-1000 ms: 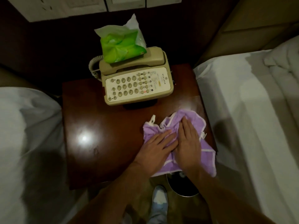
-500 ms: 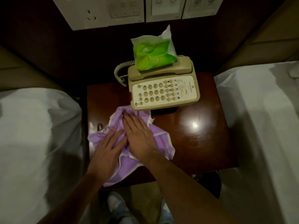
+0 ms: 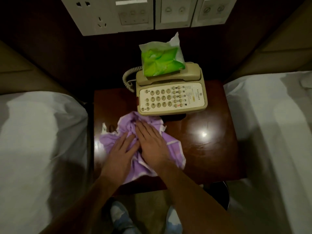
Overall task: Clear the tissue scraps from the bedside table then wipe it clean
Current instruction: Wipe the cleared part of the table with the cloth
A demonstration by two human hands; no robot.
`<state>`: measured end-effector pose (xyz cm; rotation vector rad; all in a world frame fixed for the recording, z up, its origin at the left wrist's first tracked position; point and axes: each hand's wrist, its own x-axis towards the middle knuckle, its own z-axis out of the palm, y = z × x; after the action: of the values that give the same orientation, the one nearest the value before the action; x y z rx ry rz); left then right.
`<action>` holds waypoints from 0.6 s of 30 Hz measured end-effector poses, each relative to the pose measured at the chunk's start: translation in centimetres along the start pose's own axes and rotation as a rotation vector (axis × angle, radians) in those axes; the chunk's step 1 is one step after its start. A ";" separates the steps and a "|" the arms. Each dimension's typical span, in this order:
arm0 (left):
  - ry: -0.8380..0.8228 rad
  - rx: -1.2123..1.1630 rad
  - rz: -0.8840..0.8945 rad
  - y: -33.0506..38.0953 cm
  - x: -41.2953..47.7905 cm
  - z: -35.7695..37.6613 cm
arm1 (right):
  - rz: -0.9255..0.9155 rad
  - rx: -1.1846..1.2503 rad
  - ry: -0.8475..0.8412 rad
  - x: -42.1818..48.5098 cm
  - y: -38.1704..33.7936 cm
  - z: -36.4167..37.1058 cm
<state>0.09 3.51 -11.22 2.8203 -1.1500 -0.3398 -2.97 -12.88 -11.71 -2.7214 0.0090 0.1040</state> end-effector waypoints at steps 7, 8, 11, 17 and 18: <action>-0.134 -0.061 0.125 8.9 -1.4 3.4 | 0.108 0.016 -0.001 -9.4 6.3 -1.2; -0.152 -0.080 0.146 10.1 -0.7 3.4 | 0.146 0.026 -0.002 -10.2 7.4 -1.7; -0.172 -0.164 0.195 13.3 2.2 3.0 | 0.250 0.000 0.040 -11.7 11.0 -3.3; -0.114 -0.305 0.299 18.8 9.4 1.0 | 0.491 0.028 0.117 -10.8 16.9 -6.5; -0.114 -0.318 0.294 19.3 10.3 0.9 | 0.505 0.002 0.133 -10.4 17.9 -6.6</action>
<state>-6.11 -17.49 -10.90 2.3476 -1.3699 -0.6038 -13.28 -32.02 -12.18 -2.6555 0.7317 0.0666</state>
